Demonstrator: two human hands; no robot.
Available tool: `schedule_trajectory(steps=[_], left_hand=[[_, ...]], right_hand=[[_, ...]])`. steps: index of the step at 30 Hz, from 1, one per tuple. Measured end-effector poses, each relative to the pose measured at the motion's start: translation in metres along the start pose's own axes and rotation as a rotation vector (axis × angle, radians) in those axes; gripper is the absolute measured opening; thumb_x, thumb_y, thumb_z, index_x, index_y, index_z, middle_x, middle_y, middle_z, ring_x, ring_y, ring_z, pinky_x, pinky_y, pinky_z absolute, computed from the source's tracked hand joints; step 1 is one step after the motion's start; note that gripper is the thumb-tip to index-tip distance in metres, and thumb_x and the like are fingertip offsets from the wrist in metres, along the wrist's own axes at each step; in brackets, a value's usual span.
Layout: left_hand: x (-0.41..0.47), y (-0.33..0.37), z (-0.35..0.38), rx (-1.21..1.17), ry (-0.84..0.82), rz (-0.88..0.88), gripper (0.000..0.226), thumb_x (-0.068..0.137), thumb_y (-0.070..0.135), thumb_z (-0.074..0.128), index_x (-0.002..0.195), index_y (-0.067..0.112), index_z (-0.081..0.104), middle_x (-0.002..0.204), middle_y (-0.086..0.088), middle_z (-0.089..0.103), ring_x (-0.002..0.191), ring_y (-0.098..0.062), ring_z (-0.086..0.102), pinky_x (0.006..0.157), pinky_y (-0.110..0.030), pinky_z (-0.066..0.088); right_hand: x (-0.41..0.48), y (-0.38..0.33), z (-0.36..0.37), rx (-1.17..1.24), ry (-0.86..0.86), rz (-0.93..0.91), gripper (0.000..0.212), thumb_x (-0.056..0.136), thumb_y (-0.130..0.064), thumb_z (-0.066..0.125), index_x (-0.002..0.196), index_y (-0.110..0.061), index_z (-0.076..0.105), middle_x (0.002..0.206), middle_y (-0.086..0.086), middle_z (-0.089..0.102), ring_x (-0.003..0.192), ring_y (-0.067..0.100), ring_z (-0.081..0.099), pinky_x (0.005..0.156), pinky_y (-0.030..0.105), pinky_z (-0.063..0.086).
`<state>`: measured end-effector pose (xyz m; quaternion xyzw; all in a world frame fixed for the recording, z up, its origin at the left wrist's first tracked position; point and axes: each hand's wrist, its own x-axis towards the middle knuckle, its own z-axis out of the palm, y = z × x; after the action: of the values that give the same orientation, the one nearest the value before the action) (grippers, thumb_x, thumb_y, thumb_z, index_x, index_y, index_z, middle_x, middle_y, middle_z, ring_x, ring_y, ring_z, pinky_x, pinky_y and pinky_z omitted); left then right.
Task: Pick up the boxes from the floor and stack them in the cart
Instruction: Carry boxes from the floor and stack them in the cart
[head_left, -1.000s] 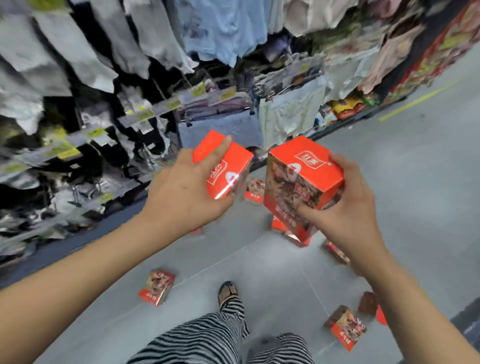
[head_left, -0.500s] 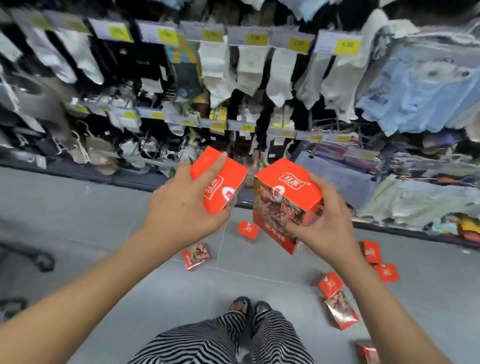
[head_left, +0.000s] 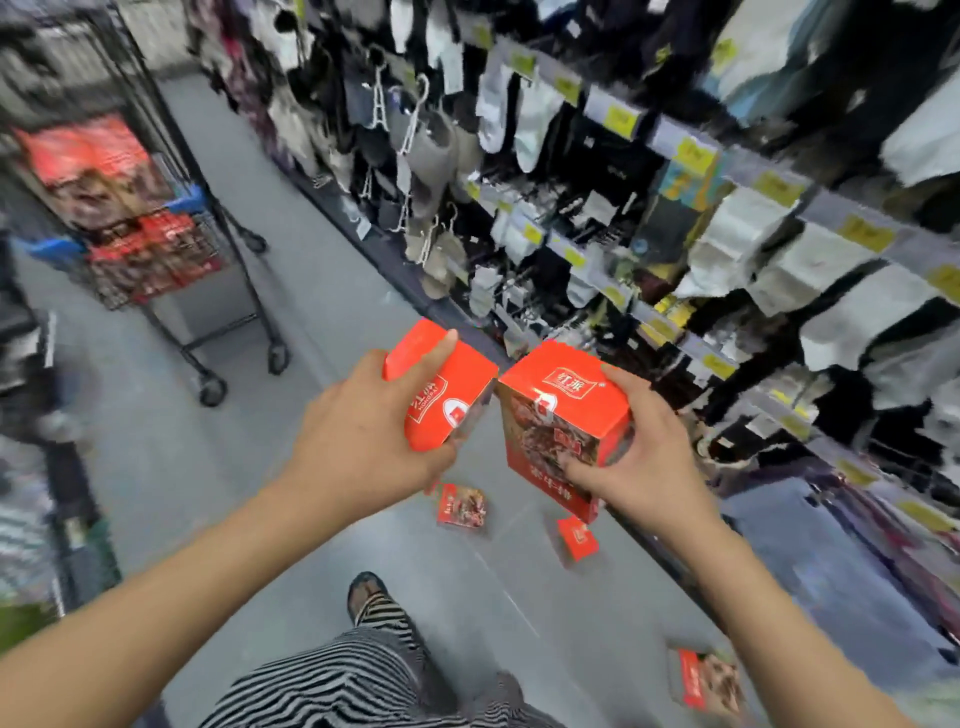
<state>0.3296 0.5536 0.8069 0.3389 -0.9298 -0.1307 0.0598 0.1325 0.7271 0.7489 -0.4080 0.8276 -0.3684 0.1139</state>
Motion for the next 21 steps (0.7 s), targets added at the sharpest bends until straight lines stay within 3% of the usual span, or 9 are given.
schedule_trajectory(steps=[5, 7, 10, 12, 15, 21], left_hand=[[-0.005, -0.075, -0.020, -0.068, 0.100, -0.165, 0.089, 0.057, 0.075, 0.029, 0.143, 0.058, 0.015, 0.112, -0.001, 0.047, 0.104, -0.031, 0.055, 0.087, -0.039, 0.046], [-0.002, -0.113, -0.028, -0.071, 0.115, -0.215, 0.090, 0.055, 0.075, 0.029, 0.142, 0.060, 0.013, 0.114, 0.001, 0.046, 0.104, -0.030, 0.055, 0.086, -0.037, 0.045], [0.007, -0.179, -0.042, -0.049, 0.128, -0.263, 0.089, 0.057, 0.074, 0.035, 0.140, 0.064, 0.005, 0.113, 0.004, 0.046, 0.102, -0.028, 0.056, 0.078, -0.034, 0.042], [0.014, -0.225, -0.052, -0.050, 0.135, -0.302, 0.089, 0.058, 0.076, 0.033, 0.140, 0.064, 0.002, 0.114, 0.004, 0.046, 0.103, -0.027, 0.056, 0.079, -0.035, 0.043], [0.021, -0.289, -0.072, -0.047, 0.145, -0.347, 0.089, 0.057, 0.078, 0.029, 0.140, 0.063, 0.002, 0.114, 0.004, 0.046, 0.102, -0.027, 0.056, 0.082, -0.037, 0.048], [0.044, -0.388, -0.108, 0.004, 0.137, -0.394, 0.090, 0.056, 0.076, 0.029, 0.141, 0.062, 0.004, 0.117, 0.003, 0.046, 0.105, -0.028, 0.056, 0.084, -0.038, 0.045]], right_hand=[[0.046, -0.054, 0.045, 0.024, -0.087, -0.134, 0.089, 0.057, -0.021, 0.089, 0.135, -0.023, 0.046, 0.115, -0.013, 0.048, 0.095, -0.010, 0.039, 0.085, -0.007, 0.021], [0.068, -0.078, 0.070, 0.052, -0.119, -0.147, 0.088, 0.057, -0.020, 0.089, 0.133, -0.027, 0.045, 0.111, -0.021, 0.048, 0.096, -0.014, 0.044, 0.083, -0.005, 0.026], [0.105, -0.119, 0.117, 0.043, -0.164, -0.158, 0.091, 0.058, -0.029, 0.088, 0.135, -0.033, 0.040, 0.117, -0.012, 0.052, 0.103, -0.003, 0.047, 0.088, 0.010, 0.034], [0.130, -0.147, 0.153, 0.071, -0.183, -0.165, 0.091, 0.059, -0.033, 0.087, 0.135, -0.036, 0.039, 0.120, -0.007, 0.055, 0.109, 0.009, 0.052, 0.093, 0.026, 0.041], [0.161, -0.192, 0.206, 0.137, -0.203, -0.174, 0.088, 0.057, -0.039, 0.085, 0.131, -0.045, 0.037, 0.122, -0.010, 0.054, 0.111, 0.011, 0.055, 0.096, 0.038, 0.048], [0.212, -0.260, 0.292, 0.221, -0.228, -0.185, 0.090, 0.056, -0.034, 0.087, 0.129, -0.049, 0.038, 0.123, -0.010, 0.056, 0.108, 0.010, 0.058, 0.094, 0.037, 0.050]])
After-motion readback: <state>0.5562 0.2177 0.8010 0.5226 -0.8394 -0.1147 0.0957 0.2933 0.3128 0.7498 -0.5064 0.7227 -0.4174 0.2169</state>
